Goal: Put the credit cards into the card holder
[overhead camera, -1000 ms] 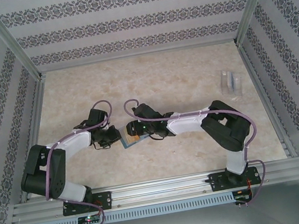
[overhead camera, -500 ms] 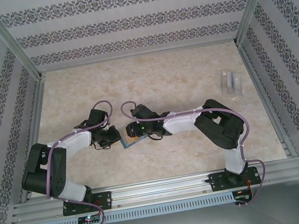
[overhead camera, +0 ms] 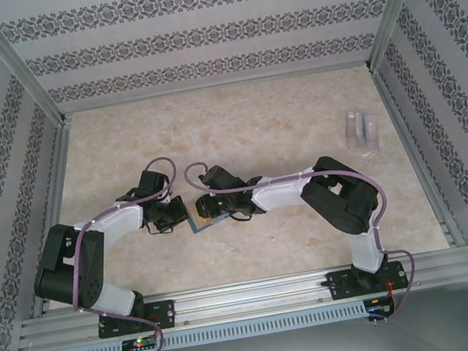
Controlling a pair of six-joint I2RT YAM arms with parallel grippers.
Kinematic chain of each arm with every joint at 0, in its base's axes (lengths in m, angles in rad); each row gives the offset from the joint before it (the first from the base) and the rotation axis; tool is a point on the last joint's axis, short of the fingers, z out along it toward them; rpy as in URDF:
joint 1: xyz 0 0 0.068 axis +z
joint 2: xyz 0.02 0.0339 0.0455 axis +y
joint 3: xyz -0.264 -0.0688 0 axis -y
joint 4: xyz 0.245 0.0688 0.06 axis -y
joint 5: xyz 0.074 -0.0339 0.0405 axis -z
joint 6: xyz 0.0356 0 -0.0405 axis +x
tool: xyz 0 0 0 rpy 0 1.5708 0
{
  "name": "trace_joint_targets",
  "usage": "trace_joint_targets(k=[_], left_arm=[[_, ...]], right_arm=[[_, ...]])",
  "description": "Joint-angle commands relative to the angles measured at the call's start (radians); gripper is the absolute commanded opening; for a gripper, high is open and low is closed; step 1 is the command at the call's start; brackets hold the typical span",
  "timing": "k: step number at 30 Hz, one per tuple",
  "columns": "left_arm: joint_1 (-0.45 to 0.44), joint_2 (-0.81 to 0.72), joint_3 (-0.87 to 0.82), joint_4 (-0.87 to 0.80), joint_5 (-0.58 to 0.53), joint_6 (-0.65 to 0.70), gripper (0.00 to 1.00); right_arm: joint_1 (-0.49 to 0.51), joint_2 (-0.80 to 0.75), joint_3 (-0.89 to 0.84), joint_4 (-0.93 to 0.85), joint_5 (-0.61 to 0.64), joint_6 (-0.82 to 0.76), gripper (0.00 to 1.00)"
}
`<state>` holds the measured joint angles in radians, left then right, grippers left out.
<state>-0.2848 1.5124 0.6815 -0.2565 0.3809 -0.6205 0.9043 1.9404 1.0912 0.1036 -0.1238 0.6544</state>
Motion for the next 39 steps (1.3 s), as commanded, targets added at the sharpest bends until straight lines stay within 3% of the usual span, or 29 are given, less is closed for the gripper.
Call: trace_joint_targets(k=[1,14,20,26,32,39], left_arm=[[0.005,0.022,0.013,0.008,0.016,0.012,0.05],[0.004,0.003,0.015,-0.011,0.011,0.014,0.06],[0.004,-0.007,0.010,0.000,0.034,0.014,0.16],[0.004,-0.041,0.007,-0.025,0.024,0.020,0.19],[0.006,-0.085,0.004,-0.054,0.010,0.018,0.27],[0.006,-0.106,-0.046,-0.027,0.004,0.011,0.32]], right_arm=[[0.021,0.013,0.026,0.017,-0.034,-0.020,0.35],[0.027,-0.094,-0.025,0.026,-0.015,0.003,0.38],[-0.031,-0.184,-0.080,-0.006,0.020,-0.048,0.41],[-0.071,-0.237,-0.070,-0.169,0.140,-0.163,0.50],[-0.051,-0.171,0.015,-0.341,0.275,-0.217,0.55],[-0.011,-0.078,0.100,-0.411,0.354,-0.254,0.60]])
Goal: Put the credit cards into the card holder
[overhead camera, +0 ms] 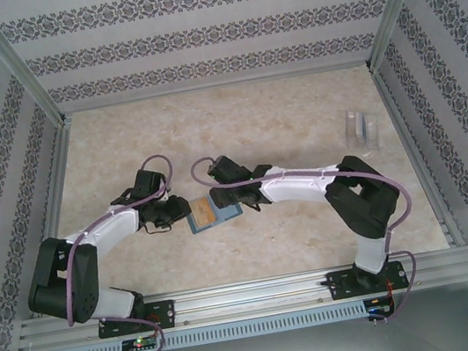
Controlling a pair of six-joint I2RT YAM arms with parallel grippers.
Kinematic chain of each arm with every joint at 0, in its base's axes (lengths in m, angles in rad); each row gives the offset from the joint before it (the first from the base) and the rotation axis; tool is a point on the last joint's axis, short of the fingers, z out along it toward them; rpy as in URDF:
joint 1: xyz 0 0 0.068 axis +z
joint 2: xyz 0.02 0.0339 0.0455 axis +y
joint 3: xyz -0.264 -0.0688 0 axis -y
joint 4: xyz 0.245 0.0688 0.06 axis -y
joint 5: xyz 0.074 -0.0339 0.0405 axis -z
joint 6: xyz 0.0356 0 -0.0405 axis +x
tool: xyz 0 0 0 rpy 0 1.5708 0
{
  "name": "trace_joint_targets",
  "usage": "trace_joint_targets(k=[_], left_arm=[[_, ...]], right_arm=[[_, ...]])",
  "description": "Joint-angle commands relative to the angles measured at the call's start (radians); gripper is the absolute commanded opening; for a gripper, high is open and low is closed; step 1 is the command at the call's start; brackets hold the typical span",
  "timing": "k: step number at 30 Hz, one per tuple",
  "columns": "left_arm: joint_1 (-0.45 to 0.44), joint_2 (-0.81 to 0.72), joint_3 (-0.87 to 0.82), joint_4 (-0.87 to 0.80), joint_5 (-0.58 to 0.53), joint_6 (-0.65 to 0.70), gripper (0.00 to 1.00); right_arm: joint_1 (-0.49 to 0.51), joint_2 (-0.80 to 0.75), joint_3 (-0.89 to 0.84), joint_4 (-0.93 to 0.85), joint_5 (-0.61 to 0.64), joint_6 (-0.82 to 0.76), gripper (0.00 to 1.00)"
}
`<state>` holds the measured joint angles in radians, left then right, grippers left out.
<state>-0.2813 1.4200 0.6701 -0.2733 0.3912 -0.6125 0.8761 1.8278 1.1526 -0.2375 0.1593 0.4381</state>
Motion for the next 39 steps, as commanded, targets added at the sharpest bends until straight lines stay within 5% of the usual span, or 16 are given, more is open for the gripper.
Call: trace_joint_targets(k=[1,17,30,36,39], left_arm=[[0.003,-0.013,-0.045,0.001,-0.005,0.000,0.32],[0.003,-0.018,-0.035,-0.022,-0.011,0.013,0.36],[0.003,0.035,-0.009,-0.016,0.063,0.034,0.39],[0.002,0.034,-0.028,-0.011,0.065,0.034,0.43],[0.003,0.016,-0.029,-0.003,0.046,0.013,0.66]], right_arm=[[0.023,0.046,0.041,-0.066,0.076,-0.035,0.60],[0.034,0.042,-0.023,-0.058,0.251,0.038,0.53],[-0.002,0.000,-0.093,0.010,0.104,0.084,0.18],[0.000,-0.018,-0.109,0.054,-0.058,0.145,0.14],[0.003,-0.030,-0.121,0.082,-0.099,0.172,0.13]])
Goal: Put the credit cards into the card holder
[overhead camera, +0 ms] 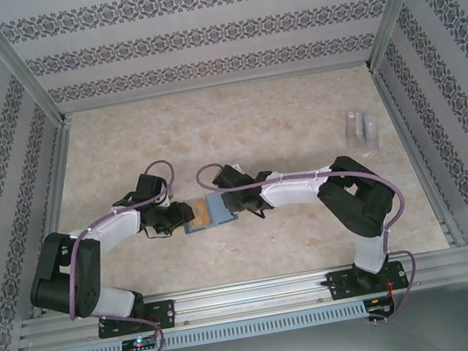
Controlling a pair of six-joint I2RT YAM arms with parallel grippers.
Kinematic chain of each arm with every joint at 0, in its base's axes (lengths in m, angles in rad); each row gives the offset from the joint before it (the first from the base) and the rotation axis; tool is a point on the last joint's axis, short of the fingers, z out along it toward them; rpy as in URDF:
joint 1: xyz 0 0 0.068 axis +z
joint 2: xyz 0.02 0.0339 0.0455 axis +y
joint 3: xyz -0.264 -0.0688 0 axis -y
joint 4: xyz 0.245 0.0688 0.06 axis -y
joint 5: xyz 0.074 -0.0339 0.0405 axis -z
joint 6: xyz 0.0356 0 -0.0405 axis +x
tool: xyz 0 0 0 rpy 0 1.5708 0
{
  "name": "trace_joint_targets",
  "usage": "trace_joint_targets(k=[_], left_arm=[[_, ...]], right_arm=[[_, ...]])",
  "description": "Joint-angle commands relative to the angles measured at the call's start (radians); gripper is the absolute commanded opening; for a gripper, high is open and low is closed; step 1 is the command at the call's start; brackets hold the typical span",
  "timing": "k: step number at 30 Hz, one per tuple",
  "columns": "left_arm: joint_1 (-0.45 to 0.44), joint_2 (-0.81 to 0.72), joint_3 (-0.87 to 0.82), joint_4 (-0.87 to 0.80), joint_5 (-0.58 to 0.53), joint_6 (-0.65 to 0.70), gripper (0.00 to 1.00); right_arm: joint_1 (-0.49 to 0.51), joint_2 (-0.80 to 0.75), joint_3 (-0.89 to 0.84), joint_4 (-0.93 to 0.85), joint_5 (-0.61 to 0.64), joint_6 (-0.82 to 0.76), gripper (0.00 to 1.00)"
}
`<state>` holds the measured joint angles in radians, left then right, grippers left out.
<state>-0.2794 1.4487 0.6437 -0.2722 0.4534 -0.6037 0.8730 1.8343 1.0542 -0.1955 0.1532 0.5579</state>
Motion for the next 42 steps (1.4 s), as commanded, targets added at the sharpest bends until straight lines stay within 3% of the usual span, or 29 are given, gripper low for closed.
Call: trace_joint_targets(k=[1,6,12,15,20,23,32,36,39,42], left_arm=[[0.002,-0.017,-0.004,0.007,-0.017,-0.001,0.69],[0.001,-0.011,0.007,0.020,0.001,-0.010,0.70],[0.000,-0.010,0.014,0.046,0.059,-0.010,0.55],[0.001,-0.036,0.013,0.037,0.040,-0.011,0.55],[0.001,-0.079,0.015,-0.009,-0.008,-0.005,0.58],[0.002,-0.088,0.018,-0.022,-0.021,0.002,0.58],[0.004,-0.094,0.029,-0.053,-0.032,0.015,0.58],[0.004,-0.085,0.025,-0.046,-0.032,0.015,0.60],[0.004,-0.078,0.026,-0.042,-0.025,0.013,0.60],[0.003,-0.066,0.028,-0.033,-0.031,0.012,0.60]], right_arm=[[0.008,-0.040,-0.028,0.053,-0.097,0.056,0.13],[0.006,-0.040,-0.044,0.099,-0.129,0.083,0.12],[-0.001,-0.033,-0.079,0.161,-0.173,0.127,0.10],[0.000,-0.039,-0.090,0.168,-0.167,0.126,0.10],[-0.017,-0.088,-0.103,0.144,-0.121,0.124,0.32],[-0.025,-0.131,-0.107,0.115,-0.077,0.100,0.39],[-0.105,-0.297,-0.153,0.048,-0.024,0.060,0.44],[-0.133,-0.364,-0.172,0.032,-0.099,0.061,0.45],[-0.082,-0.334,-0.141,0.003,-0.207,0.135,0.46],[0.009,-0.282,-0.152,0.045,-0.219,0.245,0.48]])
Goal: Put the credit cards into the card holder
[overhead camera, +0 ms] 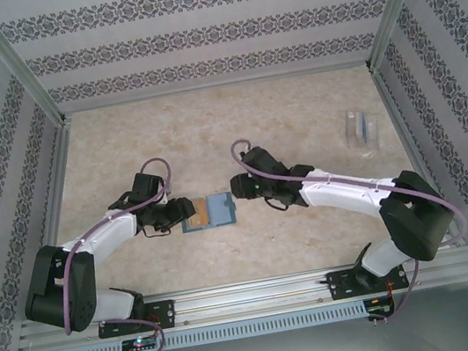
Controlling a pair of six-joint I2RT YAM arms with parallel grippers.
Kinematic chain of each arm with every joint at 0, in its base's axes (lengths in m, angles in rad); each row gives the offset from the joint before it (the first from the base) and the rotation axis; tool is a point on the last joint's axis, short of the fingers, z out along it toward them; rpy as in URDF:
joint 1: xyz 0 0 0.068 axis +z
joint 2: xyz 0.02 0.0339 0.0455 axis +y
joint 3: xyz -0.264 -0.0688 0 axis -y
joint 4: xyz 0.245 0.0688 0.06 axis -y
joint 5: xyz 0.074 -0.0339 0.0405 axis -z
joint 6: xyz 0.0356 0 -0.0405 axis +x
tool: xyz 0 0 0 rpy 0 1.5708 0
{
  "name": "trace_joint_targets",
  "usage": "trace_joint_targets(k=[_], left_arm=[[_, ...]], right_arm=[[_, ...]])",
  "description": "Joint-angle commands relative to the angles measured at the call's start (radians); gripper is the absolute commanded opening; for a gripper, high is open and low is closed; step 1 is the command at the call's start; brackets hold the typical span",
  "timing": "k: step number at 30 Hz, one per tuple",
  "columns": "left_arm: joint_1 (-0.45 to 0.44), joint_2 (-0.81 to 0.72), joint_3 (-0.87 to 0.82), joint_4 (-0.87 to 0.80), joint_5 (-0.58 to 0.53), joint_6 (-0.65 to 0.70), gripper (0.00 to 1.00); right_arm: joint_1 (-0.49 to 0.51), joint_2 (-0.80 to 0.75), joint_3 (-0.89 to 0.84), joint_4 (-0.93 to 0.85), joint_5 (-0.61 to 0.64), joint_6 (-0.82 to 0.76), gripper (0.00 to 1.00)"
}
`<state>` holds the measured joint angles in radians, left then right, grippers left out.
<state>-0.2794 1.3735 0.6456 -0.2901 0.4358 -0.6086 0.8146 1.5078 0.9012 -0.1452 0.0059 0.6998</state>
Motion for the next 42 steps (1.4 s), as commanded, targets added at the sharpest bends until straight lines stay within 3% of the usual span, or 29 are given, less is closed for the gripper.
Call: trace_joint_targets(k=[1,5,11,20,31,42], left_arm=[[0.004,0.016,0.031,-0.019,-0.014,0.017,0.60],[0.004,0.033,0.030,-0.008,-0.014,0.009,0.59],[0.004,0.046,0.040,-0.025,-0.005,0.020,0.59],[0.006,0.037,0.036,-0.043,-0.021,0.018,0.57],[0.014,0.017,0.026,-0.040,-0.030,0.012,0.55],[0.015,0.040,0.007,0.013,0.028,-0.015,0.40]], right_arm=[[0.092,0.068,0.004,0.007,-0.071,0.129,0.49],[0.154,0.140,0.033,0.012,-0.016,0.166,0.53],[0.166,0.221,0.074,0.025,-0.009,0.163,0.55],[0.164,0.277,0.145,0.000,0.022,0.122,0.44],[0.163,0.337,0.162,-0.040,0.063,0.153,0.52],[0.145,0.379,0.166,0.134,-0.079,0.143,0.53]])
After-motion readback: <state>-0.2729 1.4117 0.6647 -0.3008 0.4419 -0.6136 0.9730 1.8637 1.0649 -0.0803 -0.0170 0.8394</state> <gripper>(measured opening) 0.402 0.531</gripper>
